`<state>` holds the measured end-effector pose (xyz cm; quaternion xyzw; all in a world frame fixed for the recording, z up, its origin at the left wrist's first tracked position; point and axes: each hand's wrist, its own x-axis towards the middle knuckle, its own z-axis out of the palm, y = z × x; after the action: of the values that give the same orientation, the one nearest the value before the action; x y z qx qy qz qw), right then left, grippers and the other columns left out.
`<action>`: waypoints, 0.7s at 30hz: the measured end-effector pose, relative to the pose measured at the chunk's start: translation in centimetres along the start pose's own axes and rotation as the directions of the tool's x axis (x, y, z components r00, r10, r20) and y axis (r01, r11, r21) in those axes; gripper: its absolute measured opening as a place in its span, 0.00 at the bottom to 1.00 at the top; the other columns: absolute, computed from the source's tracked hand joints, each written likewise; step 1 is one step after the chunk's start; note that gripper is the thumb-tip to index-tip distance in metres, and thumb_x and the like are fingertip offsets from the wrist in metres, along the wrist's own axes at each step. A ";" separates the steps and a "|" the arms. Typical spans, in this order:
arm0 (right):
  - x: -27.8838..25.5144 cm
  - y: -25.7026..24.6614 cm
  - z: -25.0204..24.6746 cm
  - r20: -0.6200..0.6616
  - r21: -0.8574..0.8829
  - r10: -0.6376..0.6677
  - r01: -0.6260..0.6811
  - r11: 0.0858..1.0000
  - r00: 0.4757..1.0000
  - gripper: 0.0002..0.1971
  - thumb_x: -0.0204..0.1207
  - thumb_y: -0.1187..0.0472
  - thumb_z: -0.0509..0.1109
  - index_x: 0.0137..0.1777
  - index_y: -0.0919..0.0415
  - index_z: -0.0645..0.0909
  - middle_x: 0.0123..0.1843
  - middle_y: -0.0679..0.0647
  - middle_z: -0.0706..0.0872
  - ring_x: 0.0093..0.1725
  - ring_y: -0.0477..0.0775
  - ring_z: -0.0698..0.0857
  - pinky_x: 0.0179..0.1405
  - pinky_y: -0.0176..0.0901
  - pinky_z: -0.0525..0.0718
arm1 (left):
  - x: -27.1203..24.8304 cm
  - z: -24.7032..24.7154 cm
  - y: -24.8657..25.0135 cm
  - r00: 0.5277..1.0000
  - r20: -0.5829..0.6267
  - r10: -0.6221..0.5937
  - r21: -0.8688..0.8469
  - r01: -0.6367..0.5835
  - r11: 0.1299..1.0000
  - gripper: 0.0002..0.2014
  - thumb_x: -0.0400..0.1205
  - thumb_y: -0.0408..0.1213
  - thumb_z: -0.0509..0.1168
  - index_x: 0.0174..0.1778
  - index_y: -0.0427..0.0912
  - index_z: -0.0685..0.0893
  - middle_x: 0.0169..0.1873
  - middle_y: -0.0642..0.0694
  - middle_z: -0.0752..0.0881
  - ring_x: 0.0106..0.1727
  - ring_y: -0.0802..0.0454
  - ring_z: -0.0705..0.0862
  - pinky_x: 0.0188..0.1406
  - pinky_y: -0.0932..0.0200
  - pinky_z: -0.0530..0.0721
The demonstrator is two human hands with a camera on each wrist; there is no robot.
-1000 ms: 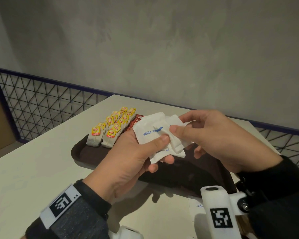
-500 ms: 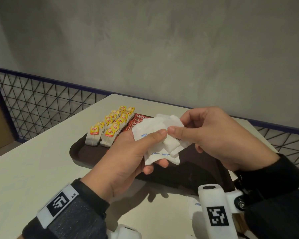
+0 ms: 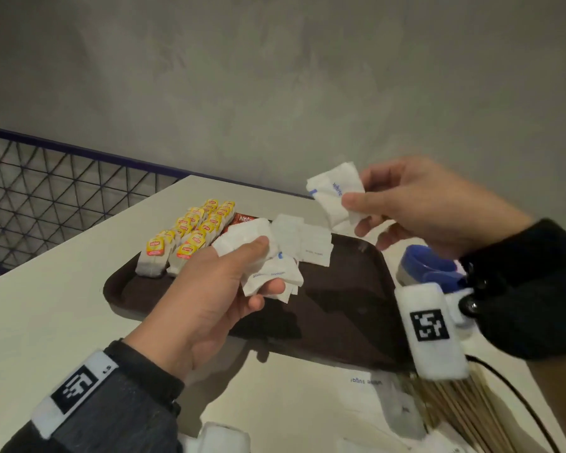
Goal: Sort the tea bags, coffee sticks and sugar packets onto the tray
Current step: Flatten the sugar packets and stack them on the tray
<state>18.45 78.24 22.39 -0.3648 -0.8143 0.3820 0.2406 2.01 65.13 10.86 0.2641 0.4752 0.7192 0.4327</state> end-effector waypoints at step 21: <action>12.1 8.6 5.6 0.138 -0.523 0.338 -0.221 0.823 0.931 0.14 0.80 0.71 0.75 0.63 0.70 0.80 0.56 0.69 0.89 0.41 0.66 0.93 0.50 0.59 0.93 | 1.3 -1.0 0.0 0.995 -0.098 -0.007 -0.051 0.002 0.999 0.16 0.85 0.40 0.72 0.68 0.40 0.85 0.51 0.39 0.93 0.29 0.51 0.89 0.19 0.64 0.80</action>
<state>10.77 88.98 13.57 -0.4849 -0.8441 0.2284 -0.0146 0.59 65.76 10.45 0.2164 0.4779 0.7422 0.4170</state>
